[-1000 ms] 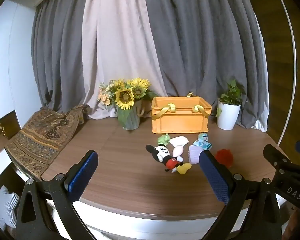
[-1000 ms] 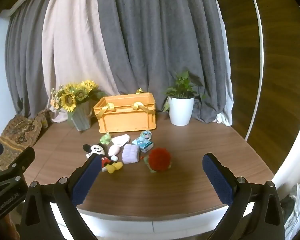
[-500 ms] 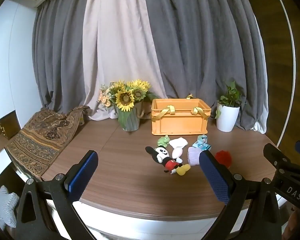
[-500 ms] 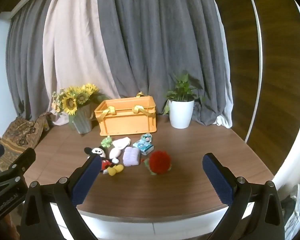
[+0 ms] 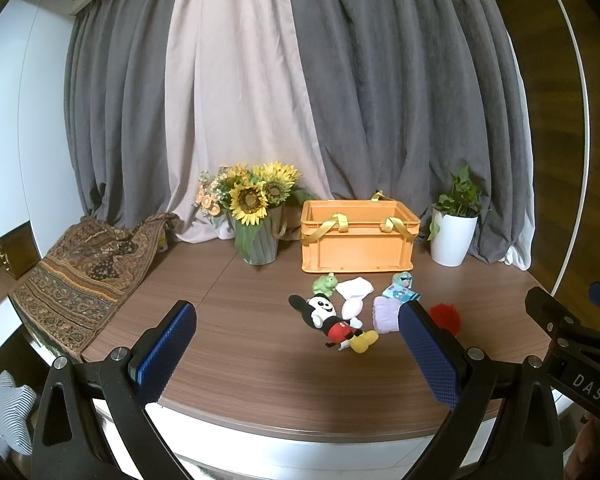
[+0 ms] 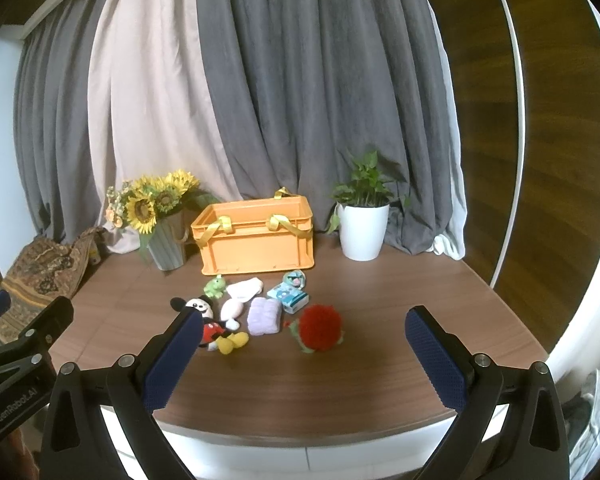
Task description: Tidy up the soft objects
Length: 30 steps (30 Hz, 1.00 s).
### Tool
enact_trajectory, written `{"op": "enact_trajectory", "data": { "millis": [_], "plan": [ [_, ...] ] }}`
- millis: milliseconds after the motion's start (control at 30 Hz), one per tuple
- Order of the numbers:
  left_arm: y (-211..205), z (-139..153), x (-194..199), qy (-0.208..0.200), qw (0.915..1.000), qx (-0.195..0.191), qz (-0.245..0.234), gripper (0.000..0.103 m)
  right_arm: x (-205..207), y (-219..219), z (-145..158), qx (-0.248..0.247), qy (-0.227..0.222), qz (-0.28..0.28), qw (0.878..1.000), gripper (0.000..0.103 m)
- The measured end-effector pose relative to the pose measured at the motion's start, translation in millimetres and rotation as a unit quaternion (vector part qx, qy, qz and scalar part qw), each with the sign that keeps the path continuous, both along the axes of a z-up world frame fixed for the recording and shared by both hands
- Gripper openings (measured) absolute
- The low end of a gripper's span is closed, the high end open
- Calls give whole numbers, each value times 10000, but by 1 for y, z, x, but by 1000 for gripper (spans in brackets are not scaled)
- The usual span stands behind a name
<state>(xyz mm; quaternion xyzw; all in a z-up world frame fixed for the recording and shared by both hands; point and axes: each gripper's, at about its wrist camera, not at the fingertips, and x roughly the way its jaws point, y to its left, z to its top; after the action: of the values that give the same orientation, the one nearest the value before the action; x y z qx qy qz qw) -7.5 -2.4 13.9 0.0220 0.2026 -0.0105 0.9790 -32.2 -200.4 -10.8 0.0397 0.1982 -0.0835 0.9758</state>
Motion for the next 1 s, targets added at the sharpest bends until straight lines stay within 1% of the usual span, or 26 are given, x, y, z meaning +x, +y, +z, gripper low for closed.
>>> {"op": "enact_trajectory", "data": {
  "millis": [100, 467, 567, 1000],
  "plan": [
    [-2, 3, 0, 0, 10000, 5, -4, 103, -1, -1, 0, -13, -7, -2, 10000, 102],
    [0, -1, -1, -17, 10000, -8, -7, 103, -2, -2, -3, -7, -29, 3, 10000, 102],
    [-6, 4, 1, -5, 10000, 3, -16, 103, -1, -2, -3, -5, -30, 1, 10000, 102],
    [-12, 6, 2, 6, 10000, 5, -33, 103, 2, -7, 0, 28, -12, -13, 10000, 102]
  ]
}}
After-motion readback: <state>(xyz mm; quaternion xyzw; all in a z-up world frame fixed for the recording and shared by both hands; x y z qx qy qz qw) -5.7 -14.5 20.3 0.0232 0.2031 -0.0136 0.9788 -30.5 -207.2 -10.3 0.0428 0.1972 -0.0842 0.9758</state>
